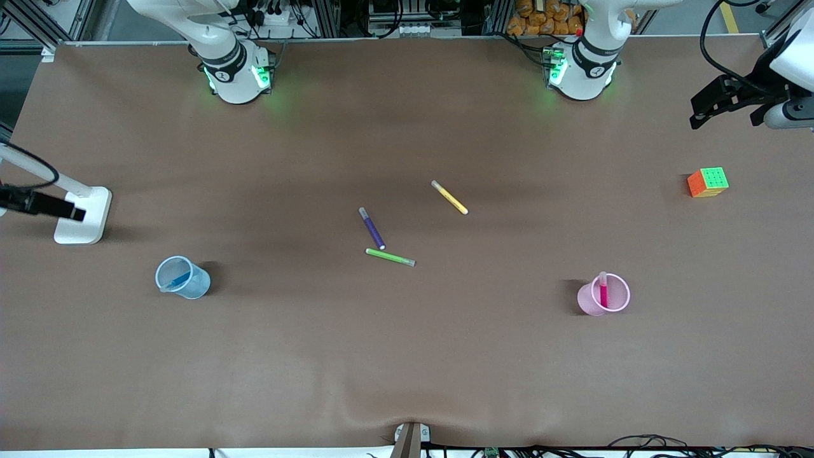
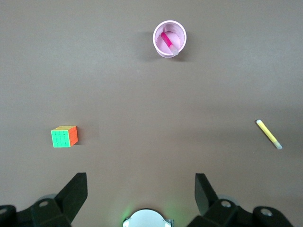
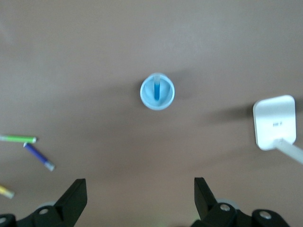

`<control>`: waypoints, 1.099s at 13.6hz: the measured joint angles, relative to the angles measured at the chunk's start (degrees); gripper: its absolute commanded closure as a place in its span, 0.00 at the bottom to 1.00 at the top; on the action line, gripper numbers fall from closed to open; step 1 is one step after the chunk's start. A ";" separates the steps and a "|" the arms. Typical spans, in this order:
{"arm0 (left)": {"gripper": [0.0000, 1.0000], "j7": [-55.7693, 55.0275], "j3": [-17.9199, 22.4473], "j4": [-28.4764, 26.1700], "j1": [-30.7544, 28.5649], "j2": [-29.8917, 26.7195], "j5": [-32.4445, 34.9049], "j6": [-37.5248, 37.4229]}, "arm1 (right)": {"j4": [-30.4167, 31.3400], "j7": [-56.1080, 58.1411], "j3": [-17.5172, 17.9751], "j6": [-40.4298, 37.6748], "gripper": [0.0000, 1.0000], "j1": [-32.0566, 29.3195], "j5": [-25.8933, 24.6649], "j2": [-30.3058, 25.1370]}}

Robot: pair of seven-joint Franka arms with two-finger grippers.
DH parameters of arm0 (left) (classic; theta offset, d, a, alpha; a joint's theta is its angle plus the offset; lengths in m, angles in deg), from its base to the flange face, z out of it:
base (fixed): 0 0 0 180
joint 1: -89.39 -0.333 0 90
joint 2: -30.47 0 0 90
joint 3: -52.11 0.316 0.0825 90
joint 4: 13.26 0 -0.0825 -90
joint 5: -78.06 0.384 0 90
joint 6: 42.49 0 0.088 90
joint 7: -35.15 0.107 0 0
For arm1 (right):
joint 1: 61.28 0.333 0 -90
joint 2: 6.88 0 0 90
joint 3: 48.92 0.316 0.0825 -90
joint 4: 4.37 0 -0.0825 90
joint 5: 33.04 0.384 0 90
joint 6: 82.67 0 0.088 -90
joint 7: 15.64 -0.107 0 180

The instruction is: Place pink and blue markers in matching cups

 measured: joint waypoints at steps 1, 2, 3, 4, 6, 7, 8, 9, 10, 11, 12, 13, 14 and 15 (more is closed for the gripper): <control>0.00 0.00 -0.02 -0.07 0.01 -0.02 0.00 0.06 | -0.27 0.14 0.15 -2.20 0.00 0.09 0.07 -1.22; 0.00 0.00 -0.03 -0.10 0.01 -0.02 0.00 0.11 | -0.28 0.17 0.31 -3.40 0.00 0.24 -0.01 -2.67; 0.00 0.00 -0.04 -0.11 0.02 -0.01 0.00 0.14 | -0.22 0.51 0.43 -4.03 0.00 0.36 -0.54 -3.98; 0.00 0.00 -0.04 -0.11 0.04 -0.02 0.00 0.15 | -0.03 1.96 0.50 -4.27 0.00 0.49 -1.72 -4.98; 0.00 0.00 -0.08 -0.13 0.13 -0.01 -0.05 0.16 | 1.41 4.74 0.49 -3.50 0.00 0.75 -3.85 -6.27; 0.00 0.00 -0.10 -0.18 0.16 -0.01 -0.28 0.16 | 3.37 5.24 0.38 -1.84 0.00 0.73 -4.16 -7.13; 0.00 0.00 -0.11 -0.25 0.16 0.00 -0.78 0.16 | 6.68 5.64 0.23 0.74 0.00 0.66 -4.47 -8.65; 0.00 0.00 -0.11 -0.35 0.16 0.00 -1.24 0.21 | 10.78 5.91 0.08 3.63 0.00 0.61 -5.01 -10.76; 0.00 0.00 -0.11 -0.45 0.15 0.00 -1.42 0.27 | 14.97 6.10 -0.01 6.05 0.00 0.60 -5.80 -13.08; 0.00 0.00 -0.11 -0.56 0.15 0.00 -1.48 0.28 | 18.66 6.31 0.00 7.59 0.00 0.64 -6.68 -15.35; 0.00 0.00 -0.11 -0.67 0.14 0.00 -1.49 0.29 | 21.31 6.80 0.09 8.46 0.00 0.73 -7.59 -17.17; 0.00 0.00 -0.09 -0.73 0.12 0.00 -1.49 0.36 | 23.50 7.85 0.19 9.69 0.00 0.83 -8.51 -18.75; 0.00 0.00 -0.06 -0.73 0.11 0.00 -1.49 0.57 | 25.61 9.23 0.23 11.31 0.00 0.85 -9.11 -20.30; 0.00 0.00 -0.03 -0.67 0.08 0.00 -1.49 0.81 | 27.53 10.21 0.20 12.24 0.00 0.82 -9.32 -21.68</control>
